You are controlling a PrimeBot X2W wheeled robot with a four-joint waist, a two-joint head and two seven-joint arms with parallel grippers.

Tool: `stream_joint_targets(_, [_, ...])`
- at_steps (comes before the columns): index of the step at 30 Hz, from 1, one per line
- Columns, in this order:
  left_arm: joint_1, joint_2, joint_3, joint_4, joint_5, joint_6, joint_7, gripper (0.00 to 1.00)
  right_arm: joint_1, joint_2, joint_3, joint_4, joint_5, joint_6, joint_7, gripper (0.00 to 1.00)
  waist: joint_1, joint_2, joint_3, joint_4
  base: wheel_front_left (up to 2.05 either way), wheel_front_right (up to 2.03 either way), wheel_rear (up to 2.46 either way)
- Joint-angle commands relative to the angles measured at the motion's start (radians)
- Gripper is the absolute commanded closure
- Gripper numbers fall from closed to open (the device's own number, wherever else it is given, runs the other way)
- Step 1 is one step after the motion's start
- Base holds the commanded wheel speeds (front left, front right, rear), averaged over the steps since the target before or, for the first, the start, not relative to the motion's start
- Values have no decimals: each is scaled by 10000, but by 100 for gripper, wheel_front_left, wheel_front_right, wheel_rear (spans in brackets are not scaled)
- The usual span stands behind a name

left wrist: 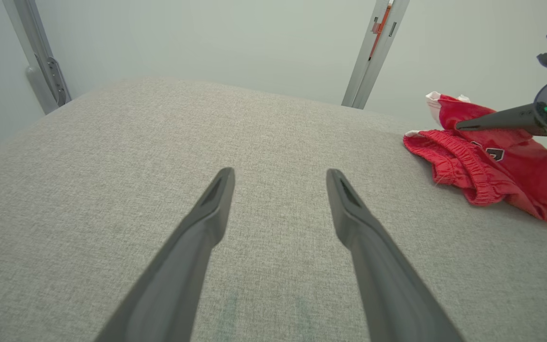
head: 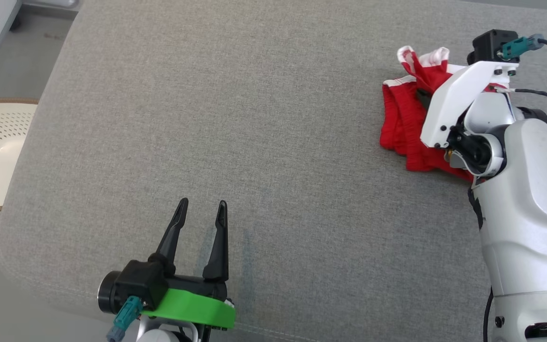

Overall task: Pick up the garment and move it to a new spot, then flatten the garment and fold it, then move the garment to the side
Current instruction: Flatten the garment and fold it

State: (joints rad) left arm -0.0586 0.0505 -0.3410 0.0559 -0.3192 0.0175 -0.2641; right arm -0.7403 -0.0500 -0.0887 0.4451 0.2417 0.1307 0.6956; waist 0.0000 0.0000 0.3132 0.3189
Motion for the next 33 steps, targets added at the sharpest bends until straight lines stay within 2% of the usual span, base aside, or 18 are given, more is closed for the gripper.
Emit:
stream_joint_targets(1, [29,8,43,37,-65,25,2,0,136,-14,161,43,297,-2,-124,0,0,0,-56,-63,0,0,0])
stream_joint_targets(11, [359,8,349,228,-37,42,2,0,1139,-17,1771,-659,2388,-2,-344,0,0,0,-610,-618,0,0,0])
stream_joint_targets(14, [512,8,464,284,-47,47,2,0,1732,-17,2156,-1316,2924,-2,-657,0,0,0,-954,-826,0,0,0])
stream_joint_targets(19, [909,10,748,287,17,116,2,0,2912,-216,2468,-2802,3052,-2,-1396,0,0,0,-1584,-1163,0,0,0])
stream_joint_targets(25, [1513,10,1109,151,125,125,2,0,4348,-1515,2679,-4439,2001,-2,-3465,0,0,0,-2295,-1607,0,0,0])
stream_joint_targets(29, [1882,10,1353,-88,252,106,2,0,5171,-2284,2350,-4495,1248,-2,-5341,0,0,0,-2663,-1853,0,0,0])
stream_joint_targets(33, [2203,11,1577,-174,504,11,2,0,6027,-2611,1872,-3921,689,-2,-7137,0,0,0,-3044,-1961,0,0,0])
